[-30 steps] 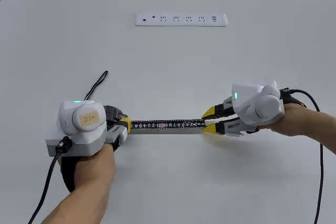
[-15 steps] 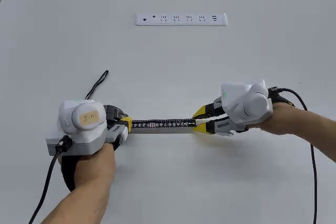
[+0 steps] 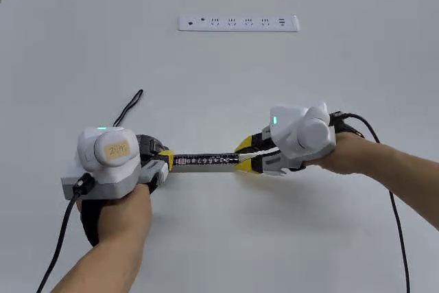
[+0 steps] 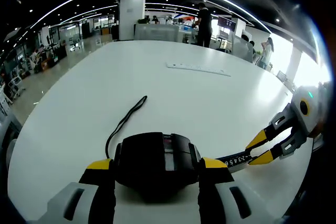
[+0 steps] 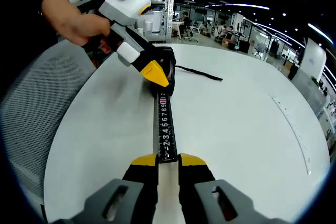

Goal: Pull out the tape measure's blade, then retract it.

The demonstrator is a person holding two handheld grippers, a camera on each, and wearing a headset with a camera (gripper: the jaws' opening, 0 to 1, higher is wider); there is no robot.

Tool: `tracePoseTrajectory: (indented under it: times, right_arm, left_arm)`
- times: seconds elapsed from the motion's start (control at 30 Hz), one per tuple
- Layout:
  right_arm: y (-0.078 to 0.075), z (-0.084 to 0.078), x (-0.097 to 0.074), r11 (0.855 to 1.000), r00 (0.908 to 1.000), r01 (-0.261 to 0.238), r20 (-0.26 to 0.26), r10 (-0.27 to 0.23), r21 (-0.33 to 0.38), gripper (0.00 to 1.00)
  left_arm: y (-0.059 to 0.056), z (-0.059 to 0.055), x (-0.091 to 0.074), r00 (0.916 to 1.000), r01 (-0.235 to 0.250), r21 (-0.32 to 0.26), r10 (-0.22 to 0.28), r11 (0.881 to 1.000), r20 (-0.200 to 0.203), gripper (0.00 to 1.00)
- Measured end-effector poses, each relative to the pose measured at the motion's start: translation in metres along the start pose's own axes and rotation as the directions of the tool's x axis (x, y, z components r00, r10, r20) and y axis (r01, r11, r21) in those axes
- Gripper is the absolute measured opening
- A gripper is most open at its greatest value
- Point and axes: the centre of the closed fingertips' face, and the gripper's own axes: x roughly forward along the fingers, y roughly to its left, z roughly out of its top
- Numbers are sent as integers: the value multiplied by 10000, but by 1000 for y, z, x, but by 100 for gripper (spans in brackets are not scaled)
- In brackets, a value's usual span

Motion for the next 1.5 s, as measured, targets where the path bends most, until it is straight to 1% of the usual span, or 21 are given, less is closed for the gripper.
tracePoseTrajectory:
  times: [0.17,0.43,0.73,1.03,1.5]
  right_arm:
    - [0,5,5,9999,9999,-46,121,44,102,13]
    - [3,20,20,9999,9995,-156,288,154,74,13]
    - [3,29,30,9997,9991,-203,373,199,102,13]
    - [5,47,50,9996,9980,-272,570,265,119,13]
    - [9,68,73,9994,9967,-302,760,287,181,13]
  left_arm:
    - [0,0,1,10000,18,29,-18,10000,-35,61]
    - [0,-1,1,10000,51,11,-51,10000,-76,61]
    - [0,-1,2,10000,62,6,-62,10000,-70,61]
    - [1,-1,3,9999,101,-1,-101,9999,-97,61]
    - [0,-1,0,9998,132,37,-131,9999,-118,61]
